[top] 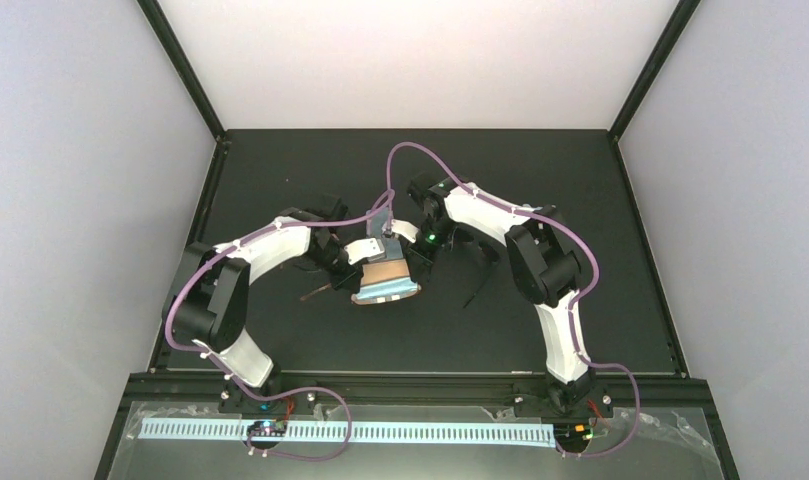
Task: Organize the sunglasses
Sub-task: Place the glasses cleaning cloth in the sunglasses case.
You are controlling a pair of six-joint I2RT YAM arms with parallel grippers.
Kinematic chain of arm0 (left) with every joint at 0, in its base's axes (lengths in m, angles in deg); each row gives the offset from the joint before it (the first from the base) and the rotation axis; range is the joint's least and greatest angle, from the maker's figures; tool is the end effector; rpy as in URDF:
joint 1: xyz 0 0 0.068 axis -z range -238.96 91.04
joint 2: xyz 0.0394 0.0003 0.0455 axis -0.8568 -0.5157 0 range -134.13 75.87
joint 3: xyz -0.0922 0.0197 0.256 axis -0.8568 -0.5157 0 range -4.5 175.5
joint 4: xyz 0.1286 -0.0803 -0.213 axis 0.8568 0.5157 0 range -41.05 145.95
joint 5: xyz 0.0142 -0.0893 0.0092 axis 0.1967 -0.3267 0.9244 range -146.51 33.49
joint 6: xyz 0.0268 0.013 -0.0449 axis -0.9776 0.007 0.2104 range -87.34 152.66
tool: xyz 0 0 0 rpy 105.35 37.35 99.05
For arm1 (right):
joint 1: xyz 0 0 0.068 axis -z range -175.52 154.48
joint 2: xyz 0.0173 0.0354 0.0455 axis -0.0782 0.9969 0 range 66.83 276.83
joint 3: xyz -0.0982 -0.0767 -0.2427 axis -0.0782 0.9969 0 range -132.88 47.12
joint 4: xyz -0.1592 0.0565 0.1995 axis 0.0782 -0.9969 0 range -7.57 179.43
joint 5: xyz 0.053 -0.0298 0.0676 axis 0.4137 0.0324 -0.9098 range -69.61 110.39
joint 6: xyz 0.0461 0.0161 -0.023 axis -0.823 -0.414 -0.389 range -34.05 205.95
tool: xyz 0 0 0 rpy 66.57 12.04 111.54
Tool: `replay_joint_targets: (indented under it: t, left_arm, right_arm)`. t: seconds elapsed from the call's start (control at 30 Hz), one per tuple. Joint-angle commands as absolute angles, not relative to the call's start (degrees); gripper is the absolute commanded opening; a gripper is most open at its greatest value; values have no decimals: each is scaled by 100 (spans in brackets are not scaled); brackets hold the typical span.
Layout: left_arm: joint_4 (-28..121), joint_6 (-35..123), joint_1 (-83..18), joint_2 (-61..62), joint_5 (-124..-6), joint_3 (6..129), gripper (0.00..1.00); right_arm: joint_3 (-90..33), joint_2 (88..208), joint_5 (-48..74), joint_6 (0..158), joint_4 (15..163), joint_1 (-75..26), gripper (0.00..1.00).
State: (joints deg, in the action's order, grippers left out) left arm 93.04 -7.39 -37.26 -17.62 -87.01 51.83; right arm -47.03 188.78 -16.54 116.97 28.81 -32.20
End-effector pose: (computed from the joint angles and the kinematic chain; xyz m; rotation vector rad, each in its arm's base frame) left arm 0.2568 -0.1216 0.1734 1.4974 2.3902 -0.7245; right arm 0.3137 0.2606 0.1739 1.6686 -2.4628 -0.9939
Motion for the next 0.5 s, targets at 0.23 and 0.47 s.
replay_joint_targets:
  t: [0.23, 0.47]
  left_arm:
    - [9308, -779, -3777, -1765, -8893, 5197, 4]
    - [9301, -693, -3777, -1690, -8848, 5183, 18]
  right_arm:
    - [-4771, 18990, -1564, 11715, 2846, -3246, 9]
    - [-4805, 18932, -1485, 11732, 2827, -3249, 13]
